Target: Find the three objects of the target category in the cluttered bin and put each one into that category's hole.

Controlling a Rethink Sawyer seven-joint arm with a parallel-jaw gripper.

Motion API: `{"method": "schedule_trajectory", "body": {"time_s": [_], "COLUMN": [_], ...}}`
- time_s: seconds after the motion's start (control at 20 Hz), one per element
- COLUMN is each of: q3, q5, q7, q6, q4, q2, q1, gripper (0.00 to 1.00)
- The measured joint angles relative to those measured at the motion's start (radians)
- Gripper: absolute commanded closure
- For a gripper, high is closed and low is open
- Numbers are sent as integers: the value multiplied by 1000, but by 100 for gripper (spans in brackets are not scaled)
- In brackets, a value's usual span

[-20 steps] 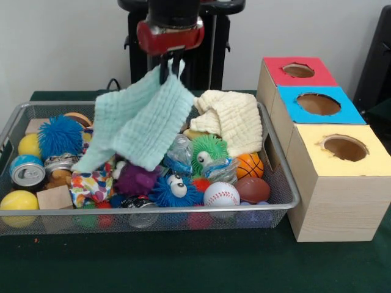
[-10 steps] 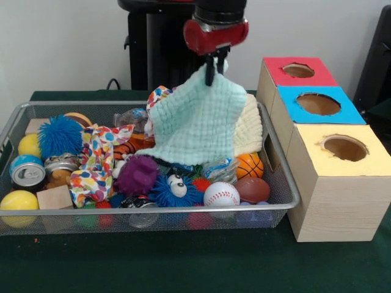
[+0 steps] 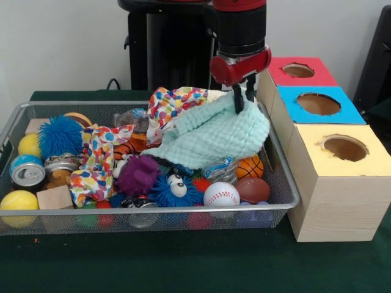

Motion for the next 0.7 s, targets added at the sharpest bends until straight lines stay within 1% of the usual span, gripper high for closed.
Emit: {"method": "schedule_trajectory", "body": {"time_s": [0.5, 0.7], "q3": [-19, -47], "q5": [0, -1], "q7": [0, 0], "q6": [0, 10], "q4": [0, 0], "q2": [-1, -22], "q1": [1, 16], "gripper": [0, 0]}}
